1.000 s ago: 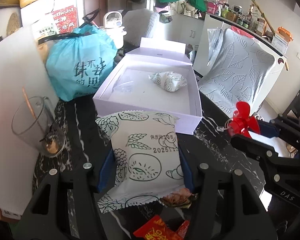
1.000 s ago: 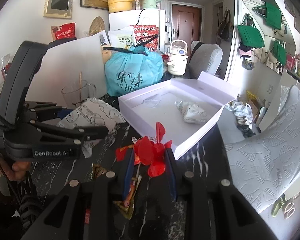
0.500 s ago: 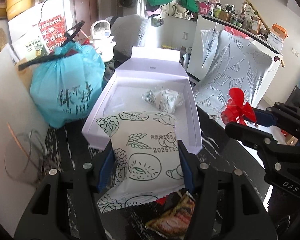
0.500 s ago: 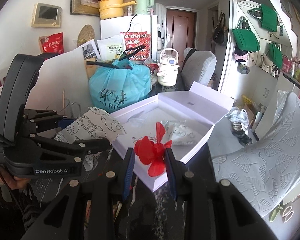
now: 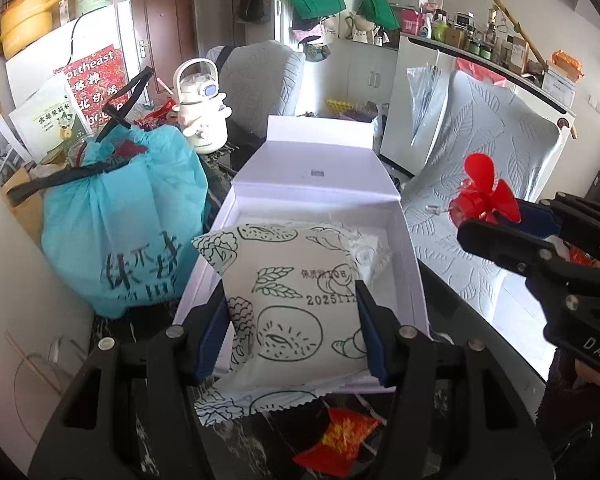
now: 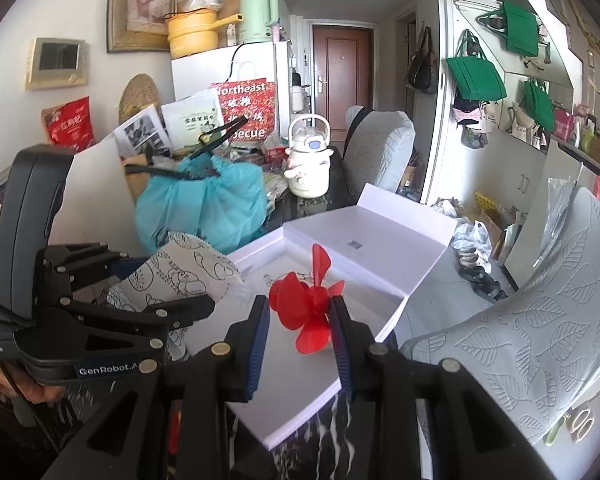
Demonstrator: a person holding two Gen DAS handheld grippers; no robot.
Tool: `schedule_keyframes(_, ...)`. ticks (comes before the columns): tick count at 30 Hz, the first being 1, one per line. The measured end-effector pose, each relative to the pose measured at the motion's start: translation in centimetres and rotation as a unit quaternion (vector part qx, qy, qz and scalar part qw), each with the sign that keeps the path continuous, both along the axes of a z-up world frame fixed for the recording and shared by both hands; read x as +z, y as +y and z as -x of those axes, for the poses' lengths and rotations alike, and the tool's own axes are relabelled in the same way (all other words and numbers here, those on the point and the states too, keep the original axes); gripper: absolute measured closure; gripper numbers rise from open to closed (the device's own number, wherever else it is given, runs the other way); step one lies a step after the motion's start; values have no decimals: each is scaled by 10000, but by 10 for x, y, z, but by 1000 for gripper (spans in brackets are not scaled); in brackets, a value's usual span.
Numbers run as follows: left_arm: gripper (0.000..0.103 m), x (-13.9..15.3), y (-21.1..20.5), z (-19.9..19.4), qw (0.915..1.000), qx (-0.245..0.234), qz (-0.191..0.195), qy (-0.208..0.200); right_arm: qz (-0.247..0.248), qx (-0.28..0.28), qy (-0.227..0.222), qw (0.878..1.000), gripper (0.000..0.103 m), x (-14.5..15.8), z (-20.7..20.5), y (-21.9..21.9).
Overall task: Organize objects
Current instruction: 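Lower the white pouch into the box with the left gripper while the right gripper lowers the fan toy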
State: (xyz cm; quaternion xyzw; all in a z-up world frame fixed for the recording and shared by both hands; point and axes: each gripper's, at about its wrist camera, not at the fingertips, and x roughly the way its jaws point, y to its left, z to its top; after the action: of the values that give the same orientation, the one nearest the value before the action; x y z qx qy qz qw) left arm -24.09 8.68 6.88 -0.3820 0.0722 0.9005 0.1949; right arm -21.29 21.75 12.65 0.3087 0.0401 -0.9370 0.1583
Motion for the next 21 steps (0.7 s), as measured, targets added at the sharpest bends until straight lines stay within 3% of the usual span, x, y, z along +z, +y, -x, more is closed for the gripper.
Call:
schedule_keyframes(10, 46, 1, 2, 42, 9998, 40, 168, 107, -66, 144, 166, 9997, 73, 11, 43, -7)
schedule_keyframes(15, 46, -6, 8, 60, 9999, -105, 70, -13, 3, 151, 261, 9995, 73, 13, 66, -2)
schedule_keyframes(21, 46, -18, 25, 80, 9996, -160, 223, -21, 139, 150, 10, 9998, 73, -1, 93, 10)
